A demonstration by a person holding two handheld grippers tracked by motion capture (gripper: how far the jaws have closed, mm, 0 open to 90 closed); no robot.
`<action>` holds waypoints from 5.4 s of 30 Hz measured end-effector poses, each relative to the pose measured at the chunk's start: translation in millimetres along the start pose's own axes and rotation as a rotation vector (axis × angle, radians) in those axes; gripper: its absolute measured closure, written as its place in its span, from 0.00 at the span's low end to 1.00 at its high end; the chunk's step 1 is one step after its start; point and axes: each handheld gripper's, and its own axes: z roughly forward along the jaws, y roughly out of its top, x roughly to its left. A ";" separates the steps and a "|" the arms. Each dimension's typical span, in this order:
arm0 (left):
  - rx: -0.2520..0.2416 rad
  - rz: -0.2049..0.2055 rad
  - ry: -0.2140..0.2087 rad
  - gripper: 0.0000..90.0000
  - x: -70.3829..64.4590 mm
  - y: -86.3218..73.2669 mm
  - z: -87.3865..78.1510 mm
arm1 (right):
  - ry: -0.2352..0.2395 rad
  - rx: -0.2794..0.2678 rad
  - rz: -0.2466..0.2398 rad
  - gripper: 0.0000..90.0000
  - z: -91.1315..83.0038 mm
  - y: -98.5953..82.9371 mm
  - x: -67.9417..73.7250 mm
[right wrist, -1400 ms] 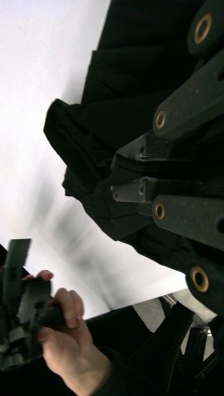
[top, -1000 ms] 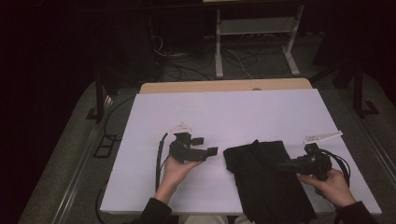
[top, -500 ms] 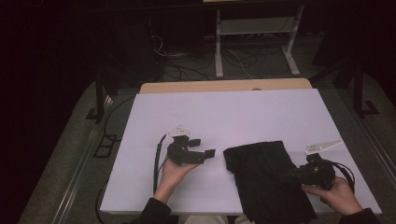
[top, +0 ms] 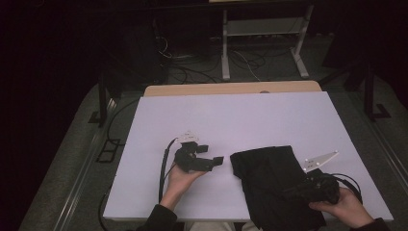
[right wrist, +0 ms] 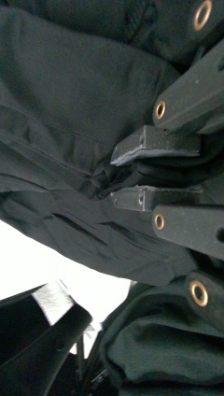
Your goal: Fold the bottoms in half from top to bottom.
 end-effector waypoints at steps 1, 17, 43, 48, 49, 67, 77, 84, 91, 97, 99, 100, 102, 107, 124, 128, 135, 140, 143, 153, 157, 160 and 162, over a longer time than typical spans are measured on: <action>0.001 0.003 -0.001 0.16 -0.6 -0.1 0.6 | -0.003 0.007 -0.005 0.83 1.1 -0.2 1.5; 0.019 0.031 -0.018 0.15 -7.1 -1.5 7.5 | -0.047 -0.070 -0.051 0.57 -15.7 13.8 9.0; 0.018 0.034 -0.030 0.15 -8.5 -1.5 11.3 | -0.165 -0.166 0.025 0.99 -8.3 63.4 -49.0; 0.011 0.036 -0.030 0.16 -8.7 -1.4 11.1 | -0.175 -0.163 0.037 0.99 -2.1 68.2 -61.7; 0.012 0.041 -0.029 0.16 -8.8 -1.4 11.1 | -0.180 -0.158 0.040 0.99 -0.1 68.7 -64.9; 0.019 0.041 -0.033 0.16 -8.7 -1.6 15.4 | -0.151 -0.065 0.034 0.99 22.2 72.7 -79.0; 0.021 0.041 -0.031 0.16 -7.4 -1.3 15.3 | -0.099 -0.008 0.008 0.99 35.2 78.9 -76.9; 0.031 0.050 -0.037 0.16 -10.3 -1.3 17.3 | -0.072 -0.002 -0.003 0.99 34.1 78.3 -74.2; 0.027 0.048 -0.030 0.15 -9.1 -1.0 16.5 | -0.028 0.019 -0.037 0.99 35.1 77.5 -63.0; 0.026 0.045 -0.026 0.15 -8.7 -0.8 15.2 | 0.025 0.032 -0.064 0.99 36.3 74.9 -49.8; 0.032 0.046 -0.024 0.16 -8.5 -0.9 15.0 | 0.052 0.032 -0.088 0.99 34.7 72.8 -41.8; 0.035 0.047 -0.023 0.16 -8.2 -0.9 15.0 | 0.060 0.034 -0.090 0.99 33.4 71.7 -37.5; 0.035 0.043 -0.024 0.15 -8.1 -0.8 15.1 | 0.075 0.034 -0.103 0.99 31.5 69.3 -31.5; 0.017 0.028 -0.035 0.15 -11.1 1.4 17.1 | 0.095 0.047 -0.113 0.99 29.4 63.0 -24.1; 0.003 0.019 -0.050 0.14 -18.6 11.6 33.4 | 0.147 0.111 -0.126 0.99 37.1 51.3 -2.0; 0.013 0.012 -0.056 0.14 -18.1 11.1 40.6 | 0.138 0.083 -0.113 0.97 30.9 52.5 -5.0; 0.036 0.004 -0.044 0.13 -17.4 10.4 45.3 | 0.109 0.025 -0.119 0.95 19.7 54.7 -8.9; 0.037 0.004 -0.032 0.13 -16.1 13.0 44.4 | 0.091 -0.008 -0.125 0.93 8.3 60.3 -11.2; 0.046 0.008 -0.022 0.13 -14.2 16.4 45.3 | 0.077 -0.040 -0.126 0.93 -3.0 65.0 -14.0; 0.050 0.023 -0.005 0.13 -15.0 34.4 49.2 | -0.022 -0.143 -0.093 0.75 -33.1 75.6 -29.4; 0.047 0.014 -0.009 0.13 -12.8 40.0 49.2 | -0.044 -0.151 -0.079 0.66 -38.6 80.1 -35.6; 0.062 0.018 0.000 0.13 -10.2 42.6 49.7 | -0.053 -0.155 -0.068 0.58 -42.1 83.6 -40.0; 0.062 0.014 0.005 0.13 -8.3 44.3 49.6 | -0.065 -0.155 -0.058 0.52 -43.7 85.8 -43.6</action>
